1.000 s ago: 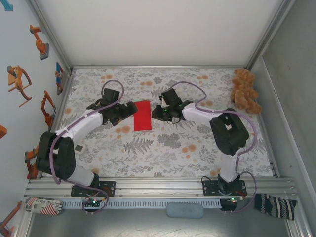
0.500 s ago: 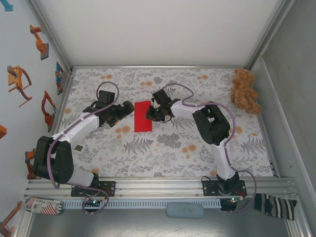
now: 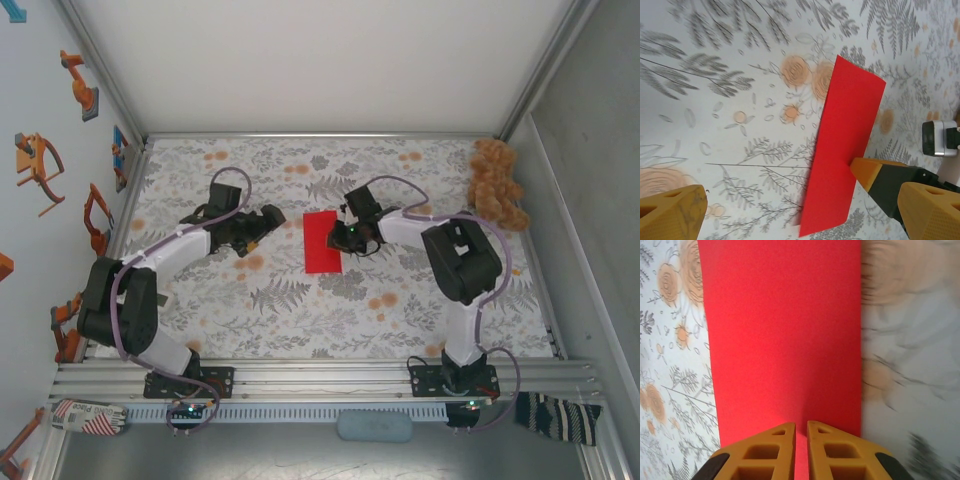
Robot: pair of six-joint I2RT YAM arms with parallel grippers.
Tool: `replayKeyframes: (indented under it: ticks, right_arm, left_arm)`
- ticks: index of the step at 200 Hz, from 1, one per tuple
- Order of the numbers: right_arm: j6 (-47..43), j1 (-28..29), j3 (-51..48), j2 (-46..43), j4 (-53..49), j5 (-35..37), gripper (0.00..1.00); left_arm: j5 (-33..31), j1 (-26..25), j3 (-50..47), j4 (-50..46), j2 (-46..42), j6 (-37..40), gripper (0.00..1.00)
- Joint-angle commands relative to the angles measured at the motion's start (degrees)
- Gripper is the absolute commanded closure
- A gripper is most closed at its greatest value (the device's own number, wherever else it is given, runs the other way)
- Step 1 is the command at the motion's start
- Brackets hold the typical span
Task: Fold a paper plane with a square sheet of paper (pick it up from the middle)
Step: Move the paper to the center of the table, then third fold the triangle at the center of the table.
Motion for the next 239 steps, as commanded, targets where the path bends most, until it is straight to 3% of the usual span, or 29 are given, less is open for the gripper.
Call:
replayKeyframes:
  ticks: [1,34,100,239]
  right_arm:
    - [-0.05,-0.74,-2.60,-6.05,4.17,-2.44,0.86]
    - [3.68,-2.20,-6.01,-8.82,8.99,-4.10,0.84]
    - [3.39,-2.40,-6.12,-3.50,6.99,-2.99,0.85]
    - [4.27,-2.75,-6.30,0.86,4.69,-0.90,0.89]
  left_arm:
    - [3.42,-2.33,-0.53,3.78,1.77,-3.01,0.03]
    - [3.53,-6.40,-1.21,7.02,3.64,-6.06,0.06]
    - [4.60,-10.35,-3.91,12.78,5.69,-10.67,0.19]
    - [5.58,-12.92,-2.00,12.86,12.68,-12.03,0.65]
